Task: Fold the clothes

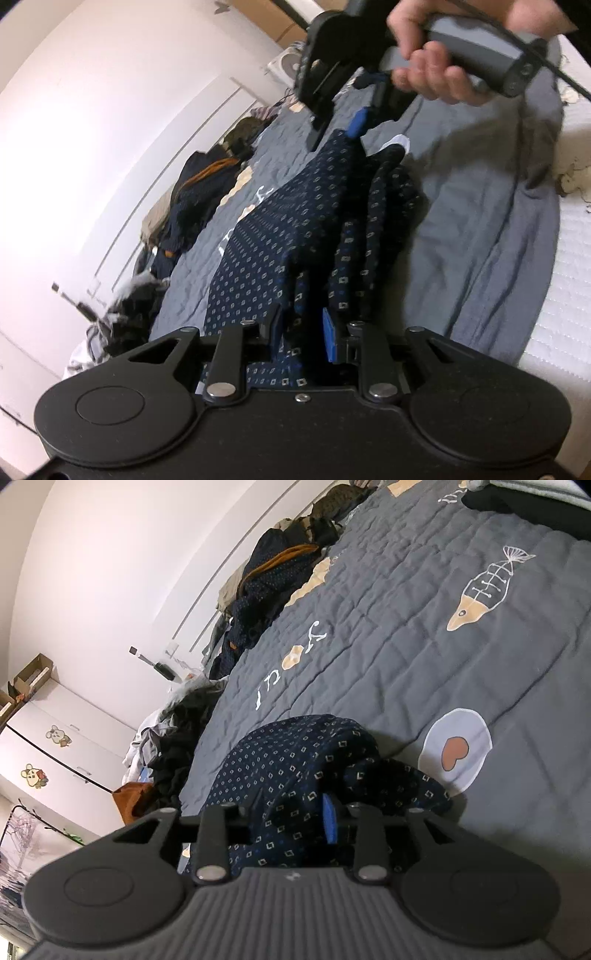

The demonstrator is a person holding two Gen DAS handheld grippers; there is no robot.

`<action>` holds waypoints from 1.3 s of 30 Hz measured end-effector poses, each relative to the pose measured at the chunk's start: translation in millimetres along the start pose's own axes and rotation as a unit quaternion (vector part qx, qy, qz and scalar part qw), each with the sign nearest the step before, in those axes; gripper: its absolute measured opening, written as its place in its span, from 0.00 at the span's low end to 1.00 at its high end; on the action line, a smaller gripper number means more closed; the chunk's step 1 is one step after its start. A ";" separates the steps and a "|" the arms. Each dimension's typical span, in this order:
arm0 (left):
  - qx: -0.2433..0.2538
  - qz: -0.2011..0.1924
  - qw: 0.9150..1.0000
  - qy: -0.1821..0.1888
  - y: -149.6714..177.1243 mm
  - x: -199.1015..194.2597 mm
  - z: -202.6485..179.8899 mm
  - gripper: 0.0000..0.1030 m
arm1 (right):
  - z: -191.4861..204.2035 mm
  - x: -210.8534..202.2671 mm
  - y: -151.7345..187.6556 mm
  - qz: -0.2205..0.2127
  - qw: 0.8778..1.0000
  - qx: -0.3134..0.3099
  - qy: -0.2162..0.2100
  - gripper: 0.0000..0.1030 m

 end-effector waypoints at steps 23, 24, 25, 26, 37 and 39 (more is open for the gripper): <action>0.007 0.024 1.000 0.007 11.5 11.1 -2.8 0.03 | -10.8 3.7 -3.1 -0.021 0.999 0.008 0.022 0.03; 0.006 0.024 1.000 0.012 12.8 8.5 -1.8 0.03 | -12.4 3.3 -4.3 -0.025 0.999 0.012 0.023 0.03; 0.006 0.025 1.000 0.017 14.0 5.7 -0.8 0.03 | -13.9 2.8 -5.6 -0.028 0.999 0.016 0.024 0.02; 0.007 0.025 0.999 0.019 14.8 3.2 -0.3 0.03 | -15.3 2.5 -6.7 -0.031 0.999 0.020 0.025 0.02; 0.006 0.041 0.997 0.069 31.6 -11.0 7.4 0.02 | -15.2 0.5 -12.1 -0.052 0.998 0.032 0.026 0.02; -0.036 0.034 0.995 0.084 29.5 -13.1 14.9 0.03 | -15.4 2.4 -11.3 -0.043 0.998 0.034 0.024 0.02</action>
Point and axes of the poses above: each gripper's, at about its wrist camera, not at the fingertips, and x roughly the way its jaws point, z to its left, y to its underside, the point moved 8 cm from there along x, roughly the way its jaws point
